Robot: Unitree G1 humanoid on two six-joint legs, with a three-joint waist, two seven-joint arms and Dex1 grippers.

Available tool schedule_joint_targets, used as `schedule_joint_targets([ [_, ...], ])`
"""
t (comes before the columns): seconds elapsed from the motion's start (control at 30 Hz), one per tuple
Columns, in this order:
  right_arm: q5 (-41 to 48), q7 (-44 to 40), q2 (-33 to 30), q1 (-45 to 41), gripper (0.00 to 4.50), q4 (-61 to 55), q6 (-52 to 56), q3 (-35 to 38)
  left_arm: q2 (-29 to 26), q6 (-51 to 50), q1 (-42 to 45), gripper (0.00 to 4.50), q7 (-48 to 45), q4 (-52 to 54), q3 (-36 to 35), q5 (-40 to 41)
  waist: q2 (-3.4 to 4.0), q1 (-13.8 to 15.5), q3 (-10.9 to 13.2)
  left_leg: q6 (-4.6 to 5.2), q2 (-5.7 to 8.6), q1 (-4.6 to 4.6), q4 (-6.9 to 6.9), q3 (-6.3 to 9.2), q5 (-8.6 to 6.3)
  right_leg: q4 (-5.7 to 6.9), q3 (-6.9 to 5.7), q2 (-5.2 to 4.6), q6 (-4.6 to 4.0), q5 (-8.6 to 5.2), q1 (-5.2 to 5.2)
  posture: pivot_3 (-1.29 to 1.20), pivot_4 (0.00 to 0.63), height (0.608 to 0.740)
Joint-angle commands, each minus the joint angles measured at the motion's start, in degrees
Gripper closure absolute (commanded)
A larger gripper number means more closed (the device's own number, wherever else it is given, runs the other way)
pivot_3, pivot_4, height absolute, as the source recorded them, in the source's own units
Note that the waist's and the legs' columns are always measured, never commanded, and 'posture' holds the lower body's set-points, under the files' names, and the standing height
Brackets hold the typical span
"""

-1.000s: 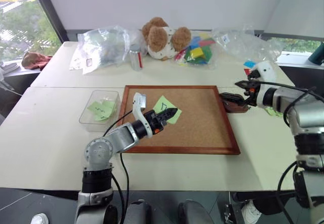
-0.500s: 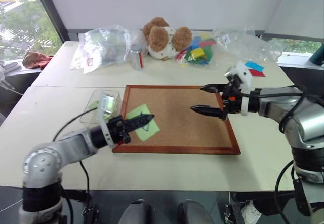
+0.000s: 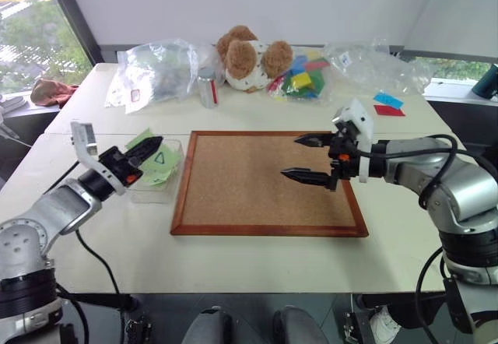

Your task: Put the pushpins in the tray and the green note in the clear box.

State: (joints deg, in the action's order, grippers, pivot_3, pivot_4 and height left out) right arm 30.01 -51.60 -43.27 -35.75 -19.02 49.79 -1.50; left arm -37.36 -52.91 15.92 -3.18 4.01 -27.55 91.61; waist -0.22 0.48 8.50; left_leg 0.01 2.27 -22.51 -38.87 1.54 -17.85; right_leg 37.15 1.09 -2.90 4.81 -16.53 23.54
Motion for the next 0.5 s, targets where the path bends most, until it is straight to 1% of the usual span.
schedule_joint_targets([
  [0.03,0.94,0.38,0.03,-0.45,0.03,-2.52,-0.16,0.6,-1.93,2.06,0.85,4.5,-3.57,-2.16,-1.41,-5.34,0.0,0.0,0.0,0.01,0.0,0.0,0.0,0.0,-0.01,0.0,0.0,0.0,0.0,0.0,0.0,0.0,0.15,0.74],
  [0.17,1.42,0.75,0.02,-0.39,0.03,-3.75,0.29,0.16,-3.42,4.33,3.85,4.5,-8.6,-6.08,2.23,-15.62,0.0,0.24,0.01,0.09,0.0,-0.01,0.0,0.0,-0.05,-0.03,-0.01,-0.01,0.0,0.0,-0.01,0.0,0.15,0.74],
  [0.3,1.98,1.55,0.31,0.38,0.03,-5.98,1.13,-0.56,-5.07,9.38,11.47,4.5,-15.18,-12.41,11.78,-31.9,-0.02,0.23,0.01,0.07,0.02,-0.03,-0.01,0.0,-0.04,-0.04,-0.02,-0.02,0.0,0.0,-0.02,0.0,0.15,0.74],
  [0.47,2.16,2.78,-0.03,1.5,0.03,-7.39,1.52,-0.59,-5.84,11.96,17.36,4.5,-21.38,-18.31,18.94,-44.6,-0.02,-0.24,0.02,0.01,0.02,-0.04,0.07,-0.03,0.0,-0.04,0.0,-0.02,0.0,0.0,0.07,0.0,0.15,0.74],
  [0.5,2.22,2.97,-0.12,1.71,0.01,-7.57,1.52,-0.51,-5.86,12.47,18.49,4.24,-22.4,-19.59,19.76,-46.65,-0.02,-0.39,0.01,0.0,0.02,-0.06,0.11,-0.03,0.0,-0.04,0.0,-0.02,0.0,0.0,0.11,0.0,0.15,0.74],
])
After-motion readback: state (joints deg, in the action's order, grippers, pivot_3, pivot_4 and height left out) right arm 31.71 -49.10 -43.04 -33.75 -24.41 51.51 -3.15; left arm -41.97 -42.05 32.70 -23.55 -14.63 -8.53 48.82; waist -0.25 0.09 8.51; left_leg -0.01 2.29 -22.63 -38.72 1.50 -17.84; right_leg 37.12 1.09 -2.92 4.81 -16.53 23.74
